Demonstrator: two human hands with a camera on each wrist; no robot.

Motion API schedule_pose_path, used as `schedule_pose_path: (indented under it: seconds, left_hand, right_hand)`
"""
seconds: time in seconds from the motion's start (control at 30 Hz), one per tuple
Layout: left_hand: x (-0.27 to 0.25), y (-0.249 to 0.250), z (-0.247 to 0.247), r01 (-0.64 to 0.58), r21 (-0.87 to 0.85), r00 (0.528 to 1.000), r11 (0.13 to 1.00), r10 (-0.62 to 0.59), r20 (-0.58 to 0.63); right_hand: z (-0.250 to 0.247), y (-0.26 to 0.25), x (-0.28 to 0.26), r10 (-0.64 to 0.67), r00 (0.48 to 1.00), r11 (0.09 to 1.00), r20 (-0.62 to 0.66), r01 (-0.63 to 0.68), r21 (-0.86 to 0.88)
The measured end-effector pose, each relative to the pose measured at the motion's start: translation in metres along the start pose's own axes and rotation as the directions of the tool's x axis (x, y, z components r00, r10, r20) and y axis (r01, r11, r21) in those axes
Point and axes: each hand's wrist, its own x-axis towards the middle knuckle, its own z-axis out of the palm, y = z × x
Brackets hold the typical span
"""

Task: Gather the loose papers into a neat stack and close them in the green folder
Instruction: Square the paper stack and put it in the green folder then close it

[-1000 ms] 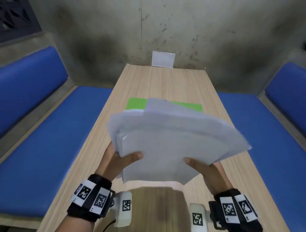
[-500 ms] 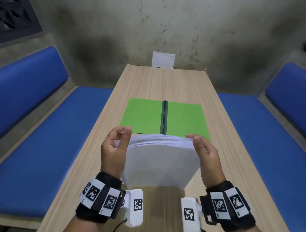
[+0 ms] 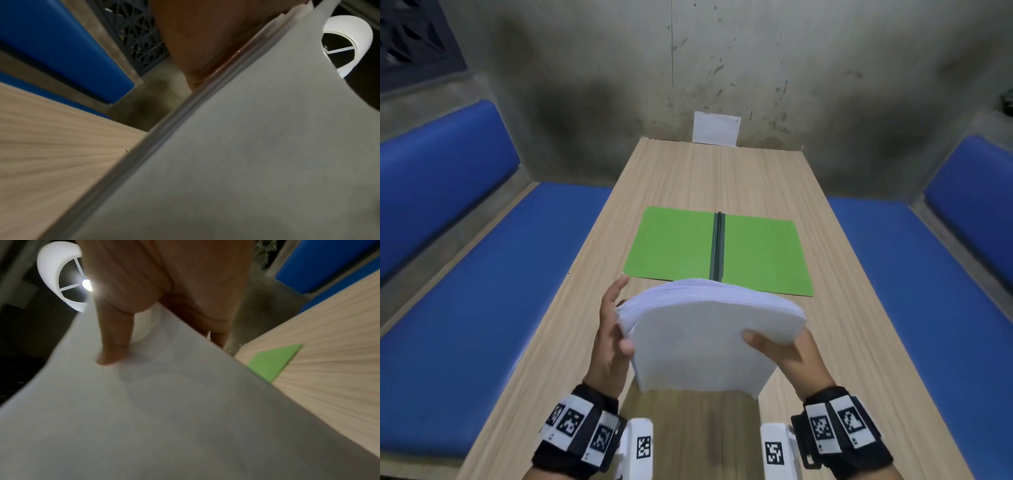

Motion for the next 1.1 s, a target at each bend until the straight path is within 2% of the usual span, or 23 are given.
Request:
schedule_pose_path:
  seconds: [0.07, 0.1, 0.17, 0.23, 0.37, 0.47, 0.63, 0.7, 0.77, 0.8, 0.83, 0.9, 0.93, 1.0, 1.07, 1.1]
  left_hand:
    - [-0.007, 0.000, 0.000, 0.009, 0.078, 0.996, 0.997, -0.015, 0.086]
    - [-0.009, -0.001, 0.002, 0.021, 0.139, 0.996, 0.990, -0.034, 0.086]
    - [-0.007, 0.002, 0.007, 0.115, 0.193, 0.993, 0.974, -0.115, -0.012]
    - [-0.001, 0.005, 0.010, 0.146, 0.114, 0.988, 0.983, -0.139, -0.065]
    - [0.006, 0.019, 0.007, 0.085, -0.002, 0.996, 0.996, -0.085, -0.020]
    - [0.005, 0.030, 0.001, 0.072, -0.069, 0.997, 0.995, -0.071, 0.028]
    - [0.006, 0.024, -0.008, 0.130, -0.097, 0.991, 0.987, -0.127, 0.031]
    - [0.009, 0.028, -0.010, 0.123, -0.056, 0.992, 0.991, -0.121, 0.035]
    - [0.012, 0.037, -0.010, 0.047, 0.115, 0.999, 0.992, -0.048, 0.007]
    - [0.014, 0.044, -0.010, -0.020, 0.265, 1.000, 0.964, 0.025, -0.018]
    - [0.016, 0.052, -0.008, -0.104, 0.422, 0.992, 0.900, 0.125, -0.022]
    - [0.019, 0.069, -0.001, -0.281, 0.648, 0.945, 0.708, 0.322, 0.058]
    - [0.020, 0.077, 0.003, -0.350, 0.703, 0.919, 0.619, 0.372, 0.130]
    - [0.019, 0.090, 0.013, -0.452, 0.744, 0.883, 0.492, 0.367, 0.293]
    - [0.020, 0.096, 0.020, -0.495, 0.731, 0.868, 0.469, 0.292, 0.401]
    - [0.022, 0.098, 0.022, -0.498, 0.727, 0.867, 0.473, 0.249, 0.432]
  right_hand:
    - [-0.003, 0.004, 0.000, 0.042, 0.999, 0.999, 0.007, -0.042, -0.007]
    - [-0.003, 0.005, 0.001, 0.052, 0.998, 0.999, 0.021, -0.052, 0.005]
    - [-0.001, 0.006, 0.001, 0.059, 0.997, 0.998, 0.053, -0.060, 0.017]
    - [0.003, 0.007, 0.002, 0.055, 0.997, 0.998, 0.050, -0.055, 0.015]
    - [0.004, -0.002, -0.001, 0.006, 1.000, 0.998, -0.011, -0.006, 0.058]
    - [-0.002, -0.007, -0.008, -0.037, 0.999, 0.998, 0.001, 0.037, 0.052]
    - [-0.010, 0.010, -0.012, 0.056, 0.998, 0.998, 0.033, -0.055, -0.014]
    - [-0.010, 0.013, -0.011, 0.085, 0.996, 0.996, 0.031, -0.085, -0.010]
    - [-0.009, 0.016, -0.010, 0.104, 0.994, 0.994, 0.031, -0.103, -0.029]
    - [-0.008, 0.018, -0.009, 0.112, 0.994, 0.993, 0.019, -0.111, -0.040]
    - [-0.007, 0.018, -0.009, 0.116, 0.993, 0.992, -0.001, -0.116, -0.047]
    - [-0.003, 0.016, -0.007, 0.131, 0.991, 0.989, -0.029, -0.132, -0.066]
    - [-0.001, 0.014, -0.006, 0.127, 0.992, 0.989, -0.026, -0.129, -0.074]
    - [0.005, 0.005, -0.007, 0.069, 0.998, 0.993, -0.010, -0.070, -0.096]
    - [0.009, -0.007, -0.009, -0.075, 0.996, 0.971, 0.045, 0.083, -0.226]
    - [0.010, -0.017, -0.011, -0.161, 0.984, 0.930, 0.079, 0.178, -0.321]
